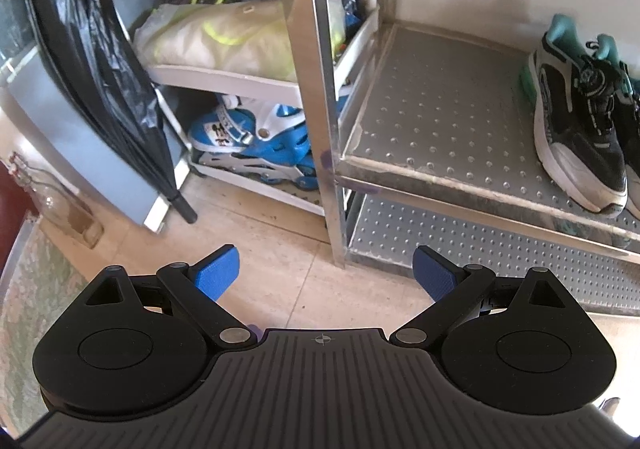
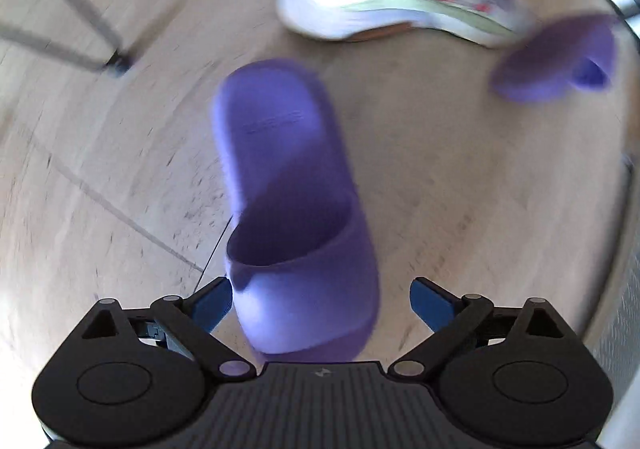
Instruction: Organize scattered shoes
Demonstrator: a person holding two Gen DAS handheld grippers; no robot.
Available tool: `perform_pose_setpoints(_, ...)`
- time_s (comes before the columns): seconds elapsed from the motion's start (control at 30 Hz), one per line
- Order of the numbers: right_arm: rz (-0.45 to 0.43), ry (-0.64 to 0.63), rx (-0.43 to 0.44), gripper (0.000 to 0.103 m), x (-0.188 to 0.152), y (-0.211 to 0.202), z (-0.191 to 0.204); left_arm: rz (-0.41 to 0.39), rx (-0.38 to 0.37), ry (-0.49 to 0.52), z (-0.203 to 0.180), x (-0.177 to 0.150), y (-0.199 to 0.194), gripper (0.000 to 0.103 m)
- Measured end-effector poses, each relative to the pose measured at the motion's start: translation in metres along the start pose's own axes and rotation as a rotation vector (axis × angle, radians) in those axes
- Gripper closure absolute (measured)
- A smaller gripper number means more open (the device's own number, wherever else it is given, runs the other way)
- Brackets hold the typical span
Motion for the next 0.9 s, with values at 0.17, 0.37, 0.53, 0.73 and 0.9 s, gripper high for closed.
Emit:
perform_pose_setpoints(0.17,0.031,-0.046,0.059,0.002,-0.004,0.029,0.003,0.012,0.011,0.009,0.002,-0.004,0.004,0.006)
perform_pose_setpoints(0.37,0.095,-0.08,0.061,0.003,-0.012,0.057,0.01,0.015,0.002,0.017,-0.002,-0.005,0.004,0.006)
perform_pose_setpoints(0.53,0.155,0.304,-0.042,0.005,-0.013,0.024,-0.017,0.019,-0.008,-0.008,0.0,-0.004,0.004,0.006)
perform_pose_setpoints(0.73,0.088,1.509,-0.198,0.008,-0.06,-0.06,-0.079,0.016,0.003,-0.08,0.019,-0.004,0.001,0.006)
perform_pose_setpoints(0.9,-0.34,2.24,-0.323,0.008,-0.07,-0.128,-0.1,0.014,0.006,-0.136,0.036,-0.004,-0.002,0.006)
Point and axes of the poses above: each gripper's, at about its wrist camera, not at the fingertips, and y roughly the way its jaws point, z to its left, x to its top, the point moved 9 cm from there along y, roughly the way its jaws point, and after that the axes turned 15 degrees about -z, right-handed, at the moved point
